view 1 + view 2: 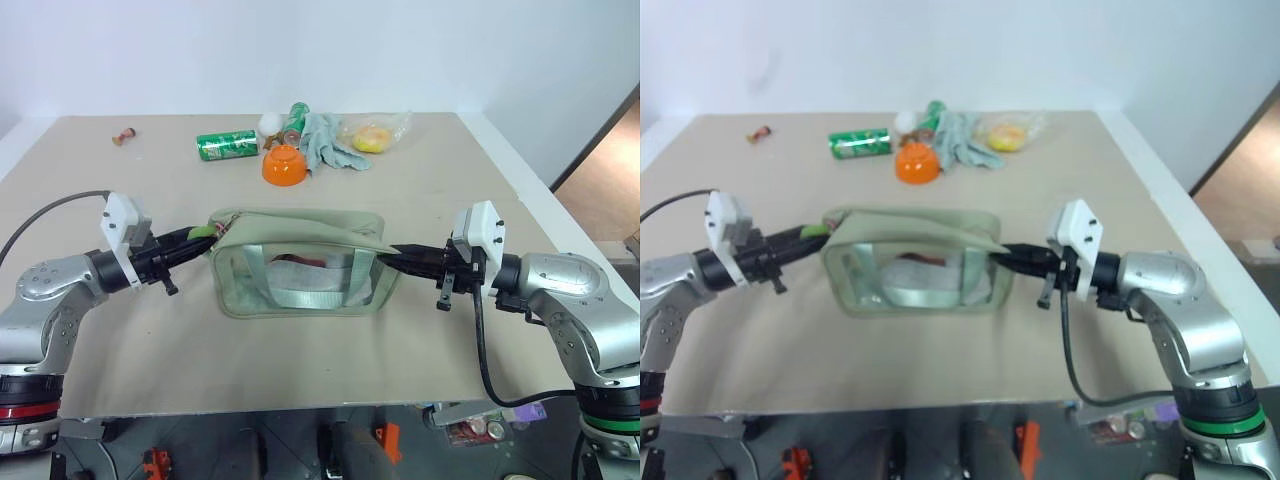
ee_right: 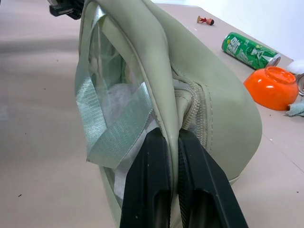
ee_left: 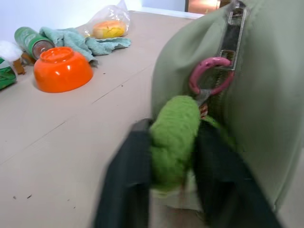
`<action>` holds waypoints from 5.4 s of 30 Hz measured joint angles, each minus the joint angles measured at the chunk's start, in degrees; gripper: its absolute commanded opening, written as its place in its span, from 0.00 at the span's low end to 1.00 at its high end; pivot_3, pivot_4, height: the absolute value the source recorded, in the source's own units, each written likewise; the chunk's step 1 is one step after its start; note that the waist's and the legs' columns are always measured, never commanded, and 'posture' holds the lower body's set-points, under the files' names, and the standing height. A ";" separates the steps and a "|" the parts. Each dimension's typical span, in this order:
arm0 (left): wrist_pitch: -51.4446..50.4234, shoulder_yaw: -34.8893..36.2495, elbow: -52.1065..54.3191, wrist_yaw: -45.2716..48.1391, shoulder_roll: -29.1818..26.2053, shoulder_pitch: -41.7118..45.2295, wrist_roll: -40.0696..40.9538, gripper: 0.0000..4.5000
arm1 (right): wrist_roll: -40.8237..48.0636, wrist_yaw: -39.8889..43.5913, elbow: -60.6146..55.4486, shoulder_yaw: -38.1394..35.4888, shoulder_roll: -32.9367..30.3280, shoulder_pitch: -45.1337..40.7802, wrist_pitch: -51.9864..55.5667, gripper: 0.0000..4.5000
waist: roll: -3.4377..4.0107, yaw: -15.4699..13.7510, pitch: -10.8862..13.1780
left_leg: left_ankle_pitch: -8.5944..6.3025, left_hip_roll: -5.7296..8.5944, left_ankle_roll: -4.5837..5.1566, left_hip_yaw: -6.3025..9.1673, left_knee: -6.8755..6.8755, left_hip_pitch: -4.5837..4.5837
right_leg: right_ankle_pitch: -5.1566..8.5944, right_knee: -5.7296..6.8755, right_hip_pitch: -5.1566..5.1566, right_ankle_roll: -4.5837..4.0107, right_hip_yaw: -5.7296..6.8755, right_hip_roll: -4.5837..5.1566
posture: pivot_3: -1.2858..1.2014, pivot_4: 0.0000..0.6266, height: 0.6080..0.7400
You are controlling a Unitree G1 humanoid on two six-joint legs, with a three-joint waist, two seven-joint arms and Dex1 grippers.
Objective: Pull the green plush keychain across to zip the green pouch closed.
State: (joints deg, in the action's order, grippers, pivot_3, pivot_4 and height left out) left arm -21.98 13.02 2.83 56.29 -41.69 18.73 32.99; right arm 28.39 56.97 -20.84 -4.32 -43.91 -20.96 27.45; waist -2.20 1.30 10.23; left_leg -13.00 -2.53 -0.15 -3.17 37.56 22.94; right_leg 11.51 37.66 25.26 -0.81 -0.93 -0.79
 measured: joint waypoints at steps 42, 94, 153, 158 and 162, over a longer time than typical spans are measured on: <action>-21.60 3.19 7.67 -0.93 -4.54 15.34 18.68 0.01 | -1.80 2.95 4.35 1.61 -1.81 -1.75 -2.93 0.00 | -0.12 -0.16 -0.03 | 0.00 0.25 -0.01 0.02 0.04 0.05 | -0.01 0.00 -0.04 0.07 -0.01 0.04 | 0.52 0.24 1.00; -11.18 -9.97 6.72 5.75 -7.33 26.92 1.34 0.54 | -2.81 4.02 5.79 2.41 -1.11 -2.41 -5.22 0.00 | -0.12 -0.14 -0.03 | 0.01 0.48 -0.02 0.07 0.13 0.06 | -0.02 0.00 -0.08 0.17 -0.02 0.07 | 0.52 0.24 1.00; -13.81 8.61 26.34 -11.52 0.75 -14.33 12.90 0.99 | -4.67 7.81 12.98 7.09 1.00 -9.06 -8.47 0.00 | -0.41 -0.16 -0.21 | 0.01 0.02 -0.02 -0.06 0.17 -0.22 | 0.06 0.01 -0.22 -0.25 -0.08 0.04 | 0.52 0.24 1.00; -12.09 6.20 23.80 -9.40 0.67 -12.91 11.40 0.94 | -4.68 7.45 12.43 7.01 0.99 -8.79 -8.33 0.00 | -0.41 -0.13 -0.21 | 0.01 0.02 -0.03 -0.11 0.14 -0.21 | 0.02 0.01 -0.19 -0.18 -0.10 0.05 | 0.52 0.24 1.00; -11.56 5.21 23.07 -8.19 0.58 -12.60 10.71 0.65 | -4.68 6.69 11.18 6.49 0.89 -7.68 -8.01 0.00 | -0.41 -0.14 -0.21 | 0.01 0.02 -0.03 -0.12 0.13 -0.21 | 0.02 0.01 -0.19 -0.19 -0.11 0.06 | 0.52 0.24 1.00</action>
State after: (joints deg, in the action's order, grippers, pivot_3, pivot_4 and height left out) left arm -33.54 18.23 25.90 48.11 -41.11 6.13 43.69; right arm 23.72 63.66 -9.66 2.16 -43.02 -28.63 19.45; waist -2.62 1.15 10.01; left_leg -12.99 -2.51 -0.18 -3.29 37.69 22.73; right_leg 11.53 37.67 25.08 -1.00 -1.04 -0.73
